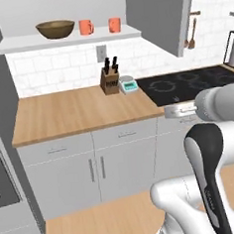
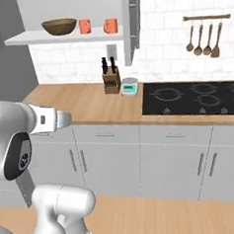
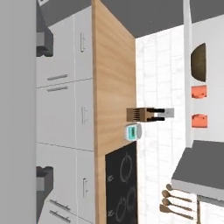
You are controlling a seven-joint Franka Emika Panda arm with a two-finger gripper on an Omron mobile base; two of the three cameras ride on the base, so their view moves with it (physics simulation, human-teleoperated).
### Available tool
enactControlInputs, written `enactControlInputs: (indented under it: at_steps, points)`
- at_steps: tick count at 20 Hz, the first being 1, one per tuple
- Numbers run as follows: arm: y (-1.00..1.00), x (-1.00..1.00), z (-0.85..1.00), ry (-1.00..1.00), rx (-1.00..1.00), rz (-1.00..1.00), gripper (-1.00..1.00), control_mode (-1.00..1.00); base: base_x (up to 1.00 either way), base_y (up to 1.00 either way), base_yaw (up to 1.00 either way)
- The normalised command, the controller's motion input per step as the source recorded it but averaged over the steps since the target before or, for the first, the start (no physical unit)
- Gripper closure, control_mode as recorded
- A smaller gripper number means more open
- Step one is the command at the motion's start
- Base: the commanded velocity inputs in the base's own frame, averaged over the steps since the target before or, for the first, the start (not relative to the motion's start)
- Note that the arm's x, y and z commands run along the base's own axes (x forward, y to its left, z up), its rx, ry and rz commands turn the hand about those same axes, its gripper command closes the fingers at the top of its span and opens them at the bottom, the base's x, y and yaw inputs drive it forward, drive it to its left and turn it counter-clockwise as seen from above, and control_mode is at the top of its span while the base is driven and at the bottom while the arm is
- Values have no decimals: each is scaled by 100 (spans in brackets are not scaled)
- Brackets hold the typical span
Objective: Gather all objects into one cabinet and sort the glasses and bowls to opposite sides.
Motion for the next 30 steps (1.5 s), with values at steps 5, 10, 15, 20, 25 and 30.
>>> enactControlInputs:
  at_steps: [5, 10, 15, 20, 25, 30]
  points:
    - [0, 0, 0, 0, 0, 0, -100, 100, -9, -100, -3]
    - [0, 0, 0, 0, 0, 0, -100, 100, 1, -100, -1]
    - [0, 0, 0, 0, 0, 0, -100, 100, 0, -100, -1]
    - [0, 0, 0, 0, 0, 0, -100, 100, -4, -93, 0]
    - [0, 0, 0, 0, 0, 0, -100, 100, 2, -84, 0]
    - [0, 0, 0, 0, 0, 0, -100, 100, 5, -100, 0]
